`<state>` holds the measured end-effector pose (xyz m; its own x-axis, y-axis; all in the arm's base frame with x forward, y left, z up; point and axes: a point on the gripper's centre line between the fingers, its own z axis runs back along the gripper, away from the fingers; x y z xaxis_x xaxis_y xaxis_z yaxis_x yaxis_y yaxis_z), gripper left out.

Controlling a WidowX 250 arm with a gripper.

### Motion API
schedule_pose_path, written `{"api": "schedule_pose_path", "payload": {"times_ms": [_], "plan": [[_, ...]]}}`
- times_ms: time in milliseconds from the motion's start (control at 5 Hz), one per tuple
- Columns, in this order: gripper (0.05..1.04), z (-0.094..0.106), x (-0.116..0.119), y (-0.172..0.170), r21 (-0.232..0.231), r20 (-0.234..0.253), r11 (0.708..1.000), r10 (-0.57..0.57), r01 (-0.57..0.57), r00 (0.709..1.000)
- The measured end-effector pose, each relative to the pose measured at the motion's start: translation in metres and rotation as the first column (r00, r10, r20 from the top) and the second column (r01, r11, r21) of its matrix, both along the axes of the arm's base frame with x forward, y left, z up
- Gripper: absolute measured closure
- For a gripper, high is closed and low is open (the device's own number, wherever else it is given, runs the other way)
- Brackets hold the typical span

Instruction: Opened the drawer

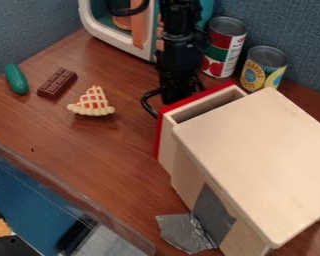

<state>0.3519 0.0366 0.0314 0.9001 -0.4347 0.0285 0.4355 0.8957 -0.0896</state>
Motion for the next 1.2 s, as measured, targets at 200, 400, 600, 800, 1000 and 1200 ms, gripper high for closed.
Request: {"api": "schedule_pose_path", "payload": {"times_ms": [200,400,600,800,1000,1200], "plan": [[0.925,0.003,0.000,0.016,0.000,0.001,1.000,0.030,-0.030,1.000],[0.925,0.005,0.002,0.030,0.005,-0.001,0.999,0.040,-0.040,0.999],[0.925,0.005,0.001,0.047,0.008,-0.004,0.997,0.073,-0.073,0.997],[0.925,0.005,0.005,0.051,0.004,-0.014,0.999,0.041,-0.041,0.999],[0.890,0.005,0.008,0.053,-0.005,-0.026,1.000,0.011,-0.011,1.000],[0.640,0.011,0.002,0.058,-0.031,-0.054,0.995,-0.098,0.096,0.994]]}}
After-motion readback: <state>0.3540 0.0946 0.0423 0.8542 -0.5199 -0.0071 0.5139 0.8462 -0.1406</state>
